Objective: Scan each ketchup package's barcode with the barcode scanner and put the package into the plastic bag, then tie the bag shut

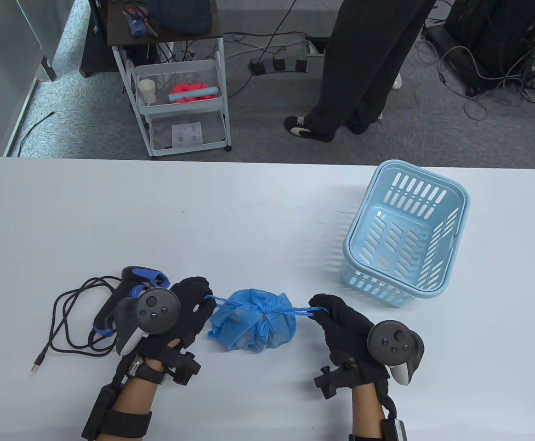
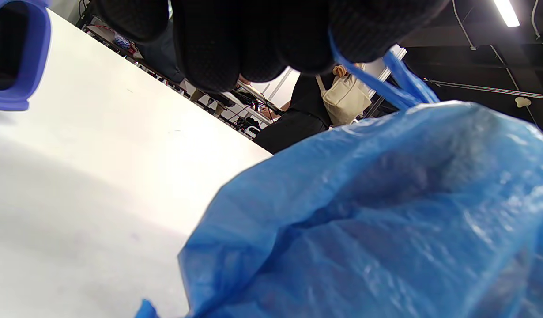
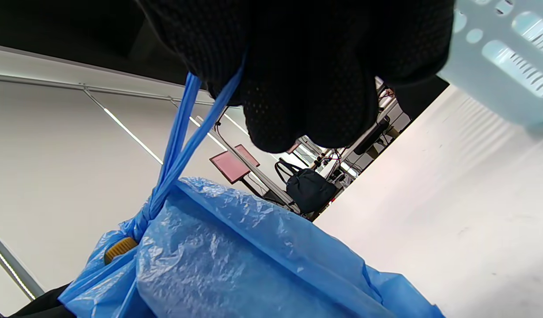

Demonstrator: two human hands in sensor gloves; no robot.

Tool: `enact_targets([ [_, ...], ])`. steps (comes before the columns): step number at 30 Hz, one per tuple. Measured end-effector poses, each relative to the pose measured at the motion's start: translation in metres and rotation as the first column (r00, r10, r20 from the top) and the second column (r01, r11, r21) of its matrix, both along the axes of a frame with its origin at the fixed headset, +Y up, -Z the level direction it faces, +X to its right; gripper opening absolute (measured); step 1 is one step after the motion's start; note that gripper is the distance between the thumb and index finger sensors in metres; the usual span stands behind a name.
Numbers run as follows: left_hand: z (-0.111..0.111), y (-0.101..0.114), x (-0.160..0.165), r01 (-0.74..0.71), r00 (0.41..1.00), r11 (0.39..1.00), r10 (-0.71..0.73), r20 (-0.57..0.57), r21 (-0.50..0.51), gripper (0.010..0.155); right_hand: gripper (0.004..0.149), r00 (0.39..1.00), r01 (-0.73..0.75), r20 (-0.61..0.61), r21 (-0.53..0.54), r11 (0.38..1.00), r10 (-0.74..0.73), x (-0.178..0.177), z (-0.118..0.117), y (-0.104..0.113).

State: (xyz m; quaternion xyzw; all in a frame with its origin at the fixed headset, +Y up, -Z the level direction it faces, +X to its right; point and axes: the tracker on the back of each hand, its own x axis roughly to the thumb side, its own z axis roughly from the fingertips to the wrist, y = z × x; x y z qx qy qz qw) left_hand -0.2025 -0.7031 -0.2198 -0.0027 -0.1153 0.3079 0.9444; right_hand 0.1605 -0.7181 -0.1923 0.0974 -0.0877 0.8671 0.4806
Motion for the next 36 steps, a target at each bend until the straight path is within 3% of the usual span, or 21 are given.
enact_targets([
  [5, 0.002, 0.003, -0.001, 0.021, 1.0, 1.0, -0.021, 0.0, 0.018, 0.042, 0.038, 1.0, -0.01, 0.006, 0.0, 1.0, 0.01, 0.0, 0.0, -0.001],
  [9, 0.011, 0.013, -0.006, 0.106, 0.994, 0.991, -0.107, 0.004, 0.077, 0.055, 0.038, 0.999, -0.038, -0.002, -0.006, 0.999, 0.038, -0.001, 0.0, -0.003],
  [12, 0.023, 0.021, -0.008, 0.272, 0.962, 0.953, -0.274, -0.004, 0.136, 0.065, 0.039, 0.999, -0.039, -0.01, -0.012, 0.999, 0.039, -0.002, -0.001, -0.003],
  [14, 0.032, 0.02, -0.007, 0.427, 0.903, 0.892, -0.429, -0.023, 0.15, 0.072, 0.039, 0.999, -0.045, -0.011, -0.009, 0.999, 0.045, -0.002, -0.001, -0.003],
  [18, 0.037, 0.004, -0.01, 0.544, 0.838, 0.835, -0.545, -0.015, 0.08, 0.084, 0.042, 0.999, -0.037, -0.014, -0.008, 0.999, 0.037, -0.001, 0.0, -0.003],
  [24, 0.035, -0.023, -0.017, 0.543, 0.84, 0.84, -0.543, 0.013, -0.005, 0.088, 0.054, 0.999, -0.035, -0.01, 0.015, 0.999, 0.035, 0.01, 0.007, 0.009],
  [30, 0.036, -0.027, -0.022, 0.549, 0.836, 0.835, -0.549, 0.014, -0.024, 0.09, 0.056, 0.986, -0.149, 0.082, 0.062, 0.987, 0.144, 0.033, 0.021, 0.025],
  [33, 0.036, -0.029, -0.022, 0.555, 0.832, 0.831, -0.555, 0.016, -0.026, 0.091, 0.059, 0.908, -0.405, 0.141, 0.064, 0.912, 0.393, 0.035, 0.03, 0.024],
  [36, 0.037, -0.031, -0.02, 0.572, 0.82, 0.82, -0.572, 0.025, -0.027, 0.091, 0.069, 0.745, -0.659, 0.133, 0.0, 0.752, 0.653, 0.028, 0.034, 0.011],
])
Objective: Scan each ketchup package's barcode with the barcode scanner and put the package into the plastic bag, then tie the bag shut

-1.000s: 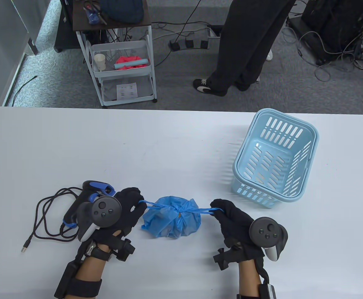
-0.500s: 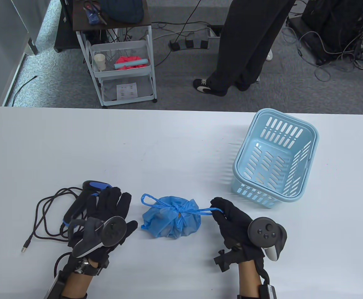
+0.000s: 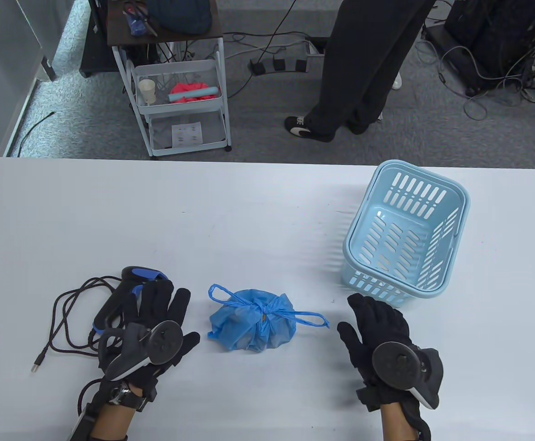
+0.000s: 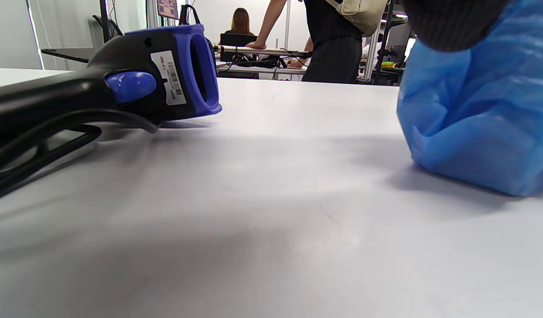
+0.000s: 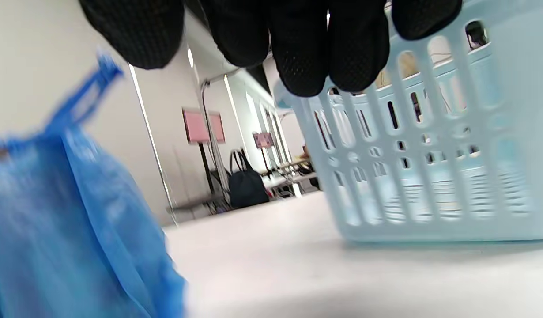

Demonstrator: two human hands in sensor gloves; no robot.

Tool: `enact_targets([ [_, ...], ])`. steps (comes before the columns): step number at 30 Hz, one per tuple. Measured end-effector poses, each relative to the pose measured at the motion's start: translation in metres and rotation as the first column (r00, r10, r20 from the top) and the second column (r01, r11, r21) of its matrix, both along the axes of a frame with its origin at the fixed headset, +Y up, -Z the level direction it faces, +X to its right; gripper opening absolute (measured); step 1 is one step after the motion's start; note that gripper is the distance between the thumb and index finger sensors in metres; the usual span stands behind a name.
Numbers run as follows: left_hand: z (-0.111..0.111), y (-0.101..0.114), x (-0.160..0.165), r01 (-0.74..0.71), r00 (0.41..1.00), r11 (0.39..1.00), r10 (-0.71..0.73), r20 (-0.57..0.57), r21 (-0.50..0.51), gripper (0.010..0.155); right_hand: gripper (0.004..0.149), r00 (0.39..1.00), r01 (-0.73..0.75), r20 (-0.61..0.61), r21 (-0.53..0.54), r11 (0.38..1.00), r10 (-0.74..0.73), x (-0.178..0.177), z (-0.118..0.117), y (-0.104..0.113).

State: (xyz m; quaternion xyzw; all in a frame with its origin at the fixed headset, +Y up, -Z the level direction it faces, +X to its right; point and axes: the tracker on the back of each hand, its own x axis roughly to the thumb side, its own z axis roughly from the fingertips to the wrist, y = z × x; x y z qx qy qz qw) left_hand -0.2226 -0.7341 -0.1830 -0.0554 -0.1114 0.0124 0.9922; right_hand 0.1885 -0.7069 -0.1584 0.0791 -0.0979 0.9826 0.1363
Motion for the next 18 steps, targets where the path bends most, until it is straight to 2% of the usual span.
enact_targets([
  [2, 0.001, -0.001, 0.001, 0.011, 1.0, 1.0, -0.011, 0.005, -0.004, 0.092, 0.078, 0.994, -0.107, 0.006, -0.093, 0.99, 0.108, -0.005, 0.001, -0.012],
  [5, 0.001, -0.002, 0.002, 0.026, 1.0, 1.0, -0.025, 0.008, -0.011, 0.092, 0.085, 0.988, -0.15, -0.004, -0.168, 0.974, 0.152, -0.011, 0.002, -0.026],
  [8, 0.001, -0.004, 0.002, 0.036, 0.999, 0.999, -0.036, 0.007, -0.024, 0.092, 0.09, 0.982, -0.187, -0.025, -0.302, 0.935, 0.188, -0.015, 0.0, -0.033],
  [18, 0.001, -0.003, 0.003, 0.043, 0.999, 0.998, -0.043, 0.005, -0.037, 0.092, 0.091, 0.98, -0.196, -0.035, -0.351, 0.916, 0.196, -0.015, -0.001, -0.042],
])
